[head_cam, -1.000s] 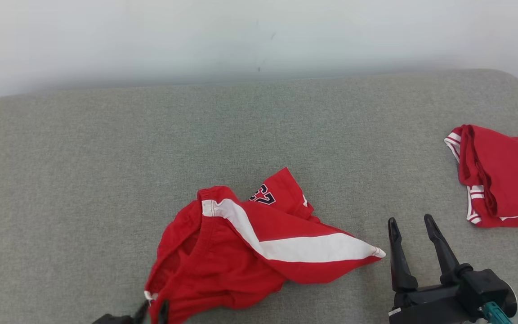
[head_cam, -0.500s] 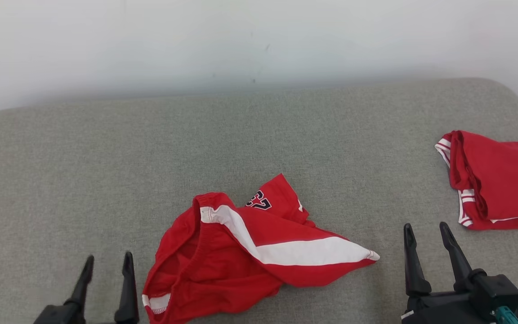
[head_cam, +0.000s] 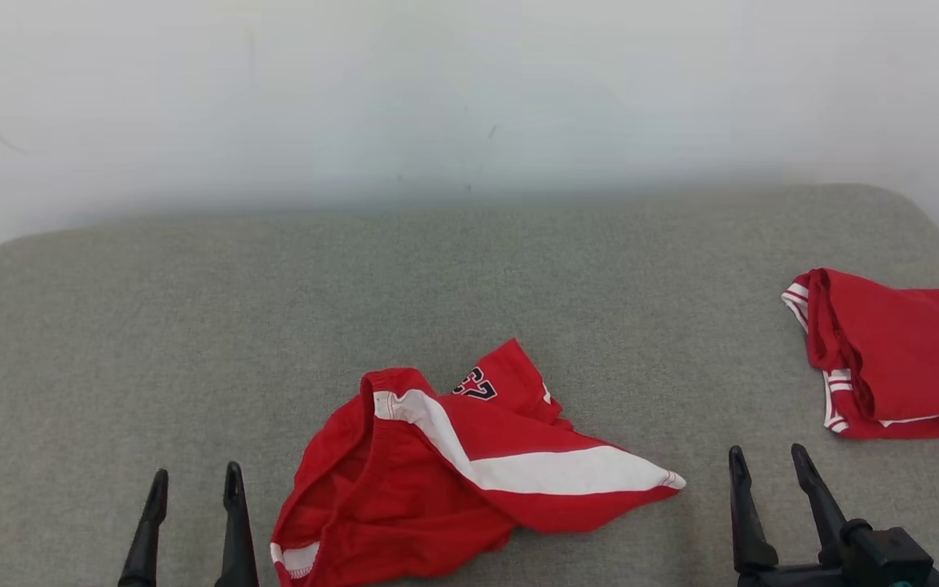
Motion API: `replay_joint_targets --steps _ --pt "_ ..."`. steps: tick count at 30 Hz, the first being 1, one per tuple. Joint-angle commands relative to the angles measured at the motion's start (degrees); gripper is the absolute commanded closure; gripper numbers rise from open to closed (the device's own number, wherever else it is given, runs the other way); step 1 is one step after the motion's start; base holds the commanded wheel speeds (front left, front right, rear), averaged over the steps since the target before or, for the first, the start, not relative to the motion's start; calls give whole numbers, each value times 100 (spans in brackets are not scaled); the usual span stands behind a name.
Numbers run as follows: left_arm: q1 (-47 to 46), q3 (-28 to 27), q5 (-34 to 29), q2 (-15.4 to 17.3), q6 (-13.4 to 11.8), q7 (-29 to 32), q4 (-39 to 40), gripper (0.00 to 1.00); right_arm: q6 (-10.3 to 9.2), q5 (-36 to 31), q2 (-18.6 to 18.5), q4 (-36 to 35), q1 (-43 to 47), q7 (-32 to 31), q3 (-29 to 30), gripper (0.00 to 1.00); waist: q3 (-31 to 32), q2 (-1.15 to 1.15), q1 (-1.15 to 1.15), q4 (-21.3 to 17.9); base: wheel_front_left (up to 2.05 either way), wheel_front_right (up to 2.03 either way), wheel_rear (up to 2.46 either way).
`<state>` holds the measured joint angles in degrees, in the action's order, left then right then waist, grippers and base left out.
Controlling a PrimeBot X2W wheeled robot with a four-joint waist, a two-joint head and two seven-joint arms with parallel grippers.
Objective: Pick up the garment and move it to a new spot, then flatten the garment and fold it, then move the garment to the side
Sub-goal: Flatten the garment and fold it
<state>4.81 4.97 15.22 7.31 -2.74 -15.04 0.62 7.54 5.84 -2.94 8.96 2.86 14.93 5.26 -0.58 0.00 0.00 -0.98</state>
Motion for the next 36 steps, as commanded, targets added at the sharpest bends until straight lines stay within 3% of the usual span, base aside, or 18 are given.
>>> replay_joint_targets --steps 1,8,16,36 --pt "99 -63 -166 -50 110 -14 -73 0 -14 -43 15 -8 75 31 -31 0 53 0 0 -9 0 0 0" --pt "226 -186 -763 -149 456 -14 -524 0 -14 -82 15 150 219 29 -70 0 143 0 0 -84 0 0 0" --pt "287 -269 -897 -235 666 -15 -805 0 -14 -122 15 357 235 30 -113 0 173 0 0 -128 0 0 0" --pt "56 -375 -948 -352 865 -15 -958 0 -14 -148 15 256 87 31 -131 0 90 0 0 -111 0 0 0"
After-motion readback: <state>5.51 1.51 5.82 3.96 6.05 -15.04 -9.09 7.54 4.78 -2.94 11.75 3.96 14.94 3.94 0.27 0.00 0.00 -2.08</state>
